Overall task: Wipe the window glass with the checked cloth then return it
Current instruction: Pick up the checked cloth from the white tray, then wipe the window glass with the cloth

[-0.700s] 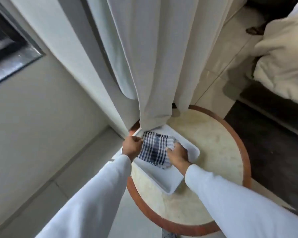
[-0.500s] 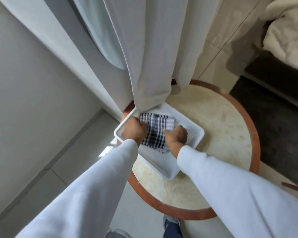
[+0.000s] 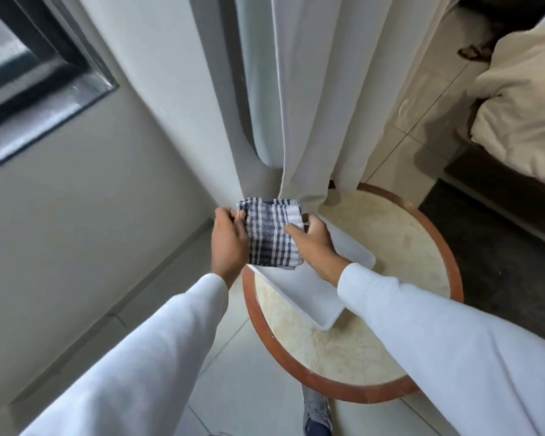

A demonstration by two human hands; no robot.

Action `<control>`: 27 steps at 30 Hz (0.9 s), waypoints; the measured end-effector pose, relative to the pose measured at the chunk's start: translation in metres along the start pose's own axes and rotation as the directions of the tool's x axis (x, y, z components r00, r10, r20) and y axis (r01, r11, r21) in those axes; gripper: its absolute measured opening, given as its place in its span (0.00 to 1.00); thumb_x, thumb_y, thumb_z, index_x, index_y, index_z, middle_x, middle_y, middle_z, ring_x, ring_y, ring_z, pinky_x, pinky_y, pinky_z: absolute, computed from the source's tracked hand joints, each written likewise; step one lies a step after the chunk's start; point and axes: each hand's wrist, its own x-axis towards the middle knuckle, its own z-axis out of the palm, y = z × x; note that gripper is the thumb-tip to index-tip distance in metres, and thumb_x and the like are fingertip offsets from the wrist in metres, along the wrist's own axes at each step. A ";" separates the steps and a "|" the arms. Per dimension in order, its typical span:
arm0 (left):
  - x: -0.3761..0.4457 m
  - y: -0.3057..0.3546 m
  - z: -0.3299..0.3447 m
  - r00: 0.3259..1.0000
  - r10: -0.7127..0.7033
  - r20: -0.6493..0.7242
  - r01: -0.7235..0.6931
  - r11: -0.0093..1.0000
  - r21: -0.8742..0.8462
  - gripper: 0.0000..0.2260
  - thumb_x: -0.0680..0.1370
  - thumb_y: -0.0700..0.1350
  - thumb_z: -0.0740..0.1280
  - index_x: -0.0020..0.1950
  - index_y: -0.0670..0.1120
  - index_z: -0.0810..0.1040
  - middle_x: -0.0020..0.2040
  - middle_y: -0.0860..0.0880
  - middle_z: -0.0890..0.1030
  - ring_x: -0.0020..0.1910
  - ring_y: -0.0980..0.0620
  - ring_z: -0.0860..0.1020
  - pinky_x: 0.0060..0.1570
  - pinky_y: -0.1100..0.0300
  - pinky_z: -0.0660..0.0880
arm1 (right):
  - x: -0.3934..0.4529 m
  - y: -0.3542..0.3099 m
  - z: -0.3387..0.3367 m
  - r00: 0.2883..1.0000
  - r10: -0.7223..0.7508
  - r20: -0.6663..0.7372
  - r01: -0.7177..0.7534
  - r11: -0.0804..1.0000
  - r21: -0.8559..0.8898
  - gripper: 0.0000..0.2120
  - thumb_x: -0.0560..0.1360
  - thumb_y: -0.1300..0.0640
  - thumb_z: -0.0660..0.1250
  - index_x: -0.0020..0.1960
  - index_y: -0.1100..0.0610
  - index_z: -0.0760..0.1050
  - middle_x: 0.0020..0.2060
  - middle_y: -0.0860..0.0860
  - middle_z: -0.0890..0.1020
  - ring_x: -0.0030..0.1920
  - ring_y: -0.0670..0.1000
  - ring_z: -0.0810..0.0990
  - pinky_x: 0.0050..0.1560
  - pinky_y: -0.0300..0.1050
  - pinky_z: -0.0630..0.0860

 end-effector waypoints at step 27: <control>-0.094 0.396 -0.690 0.597 0.426 -0.680 -0.612 0.790 -0.042 0.06 0.87 0.48 0.66 0.52 0.49 0.73 0.44 0.52 0.79 0.41 0.54 0.77 0.39 0.65 0.75 | -0.460 -0.629 0.127 0.317 -0.672 0.669 0.230 0.739 0.633 0.21 0.86 0.47 0.66 0.71 0.60 0.79 0.60 0.63 0.87 0.57 0.64 0.88 0.51 0.58 0.87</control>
